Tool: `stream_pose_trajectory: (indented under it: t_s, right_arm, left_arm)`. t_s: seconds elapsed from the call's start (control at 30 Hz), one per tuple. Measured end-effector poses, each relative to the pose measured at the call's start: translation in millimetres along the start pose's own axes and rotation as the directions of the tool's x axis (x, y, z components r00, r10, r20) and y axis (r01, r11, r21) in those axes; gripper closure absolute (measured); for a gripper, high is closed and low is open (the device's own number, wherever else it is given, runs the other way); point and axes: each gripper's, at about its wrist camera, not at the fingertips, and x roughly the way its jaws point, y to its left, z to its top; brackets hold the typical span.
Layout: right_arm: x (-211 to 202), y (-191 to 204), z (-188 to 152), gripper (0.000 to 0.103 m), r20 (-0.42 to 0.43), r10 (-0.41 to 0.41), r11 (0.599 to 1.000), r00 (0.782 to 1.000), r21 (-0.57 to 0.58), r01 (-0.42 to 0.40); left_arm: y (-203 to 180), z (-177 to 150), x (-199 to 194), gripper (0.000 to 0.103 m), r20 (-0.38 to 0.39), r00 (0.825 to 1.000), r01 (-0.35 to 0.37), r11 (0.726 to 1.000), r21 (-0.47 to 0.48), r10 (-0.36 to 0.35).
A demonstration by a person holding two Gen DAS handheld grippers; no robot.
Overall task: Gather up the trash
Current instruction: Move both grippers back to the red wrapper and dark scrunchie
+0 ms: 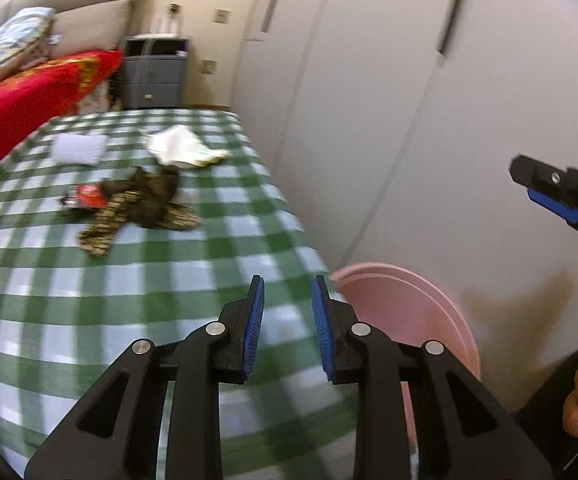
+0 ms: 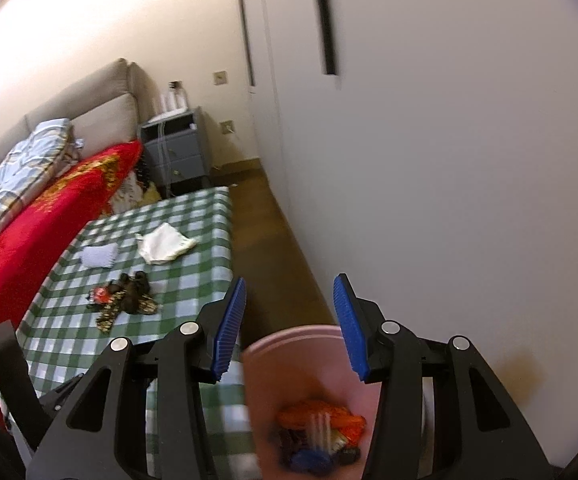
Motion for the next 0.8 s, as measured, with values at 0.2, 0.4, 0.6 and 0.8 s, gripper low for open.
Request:
stream_pose_trajectory:
  t_s: [0.2, 0.4, 0.6, 0.8]
  right_arm:
    - [18, 35, -1, 0.056, 0.011, 0.073, 0.996, 0.997, -0.054, -0.072]
    - [44, 62, -2, 0.057, -0.006, 0.147, 0.988, 0.989, -0.057, -0.147]
    - [69, 97, -8, 0.057, -0.021, 0.222, 0.971, 0.975, -0.087, -0.223]
    - [95, 115, -15, 0.058, -0.055, 0.264, 0.961, 0.963, -0.068, -0.267]
  left_arm:
    - [42, 14, -5, 0.078, 0.047, 0.995, -0.086, 0.993, -0.079, 0.090]
    - [81, 25, -6, 0.078, 0.070, 0.982, -0.163, 0.973, -0.163, 0.176]
    - [111, 32, 2, 0.078, 0.065, 0.968, -0.224, 0.951, -0.211, 0.243]
    - [139, 33, 6, 0.078, 0.048, 0.957, -0.264, 0.929, -0.259, 0.285]
